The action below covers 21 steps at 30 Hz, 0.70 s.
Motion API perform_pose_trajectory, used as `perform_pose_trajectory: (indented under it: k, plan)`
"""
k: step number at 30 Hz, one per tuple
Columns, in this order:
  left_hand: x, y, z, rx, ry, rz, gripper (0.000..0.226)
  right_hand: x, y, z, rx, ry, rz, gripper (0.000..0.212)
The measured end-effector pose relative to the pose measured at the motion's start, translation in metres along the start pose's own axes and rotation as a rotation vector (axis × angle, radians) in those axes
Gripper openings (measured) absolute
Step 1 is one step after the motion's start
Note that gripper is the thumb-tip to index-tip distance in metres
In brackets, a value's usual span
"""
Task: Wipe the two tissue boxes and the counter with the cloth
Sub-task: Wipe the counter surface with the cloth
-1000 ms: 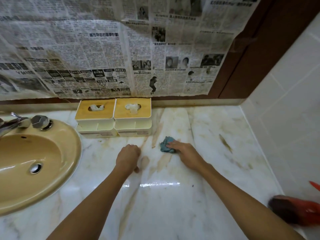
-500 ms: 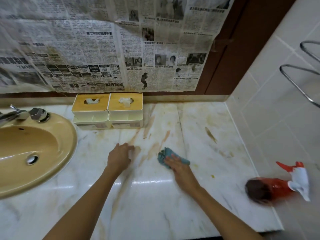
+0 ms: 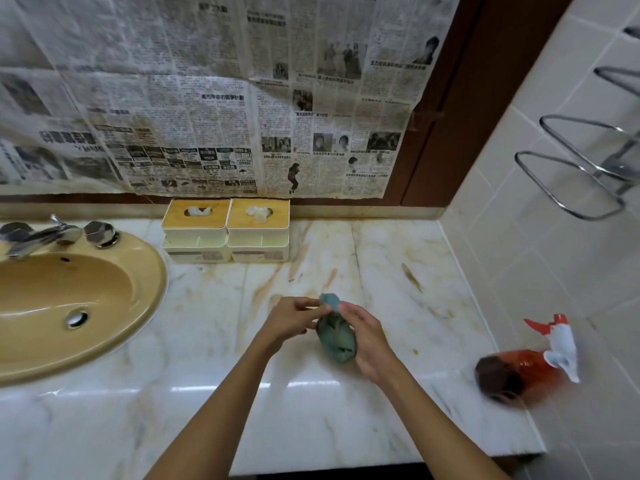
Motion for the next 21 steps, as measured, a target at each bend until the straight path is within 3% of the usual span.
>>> perform_pose_trajectory:
  k: [5,10,13,17,21]
  plan:
    - [0.005,-0.003,-0.001,0.06,-0.094,0.093,0.006,-0.005,-0.002,-0.001,-0.01,-0.17,0.05,0.014]
    - [0.008,-0.008,0.0,-0.025,-0.27,0.045,0.019,-0.005,-0.008,-0.014,-0.113,-0.295,0.007,0.013]
    - [0.005,-0.012,0.004,-0.027,-0.302,0.007,0.019,-0.005,-0.008,-0.023,-0.191,-0.385,-0.094,0.037]
    - [0.009,-0.018,0.012,-0.063,-0.253,-0.069,0.026,-0.005,-0.008,-0.037,-0.291,-0.513,-0.129,0.009]
    - [0.008,-0.022,0.013,-0.128,-0.322,-0.131,0.031,-0.003,-0.006,-0.043,-0.317,-0.555,-0.143,0.007]
Point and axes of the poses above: each hand's wrist, its own y-axis towards the middle knuckle, its own x-axis out of the palm, z = x × y, the point moved 6 cm from there along y, towards the middle knuckle, and after that the axes turned 9 degrees about -y, right-handed, at the moved point
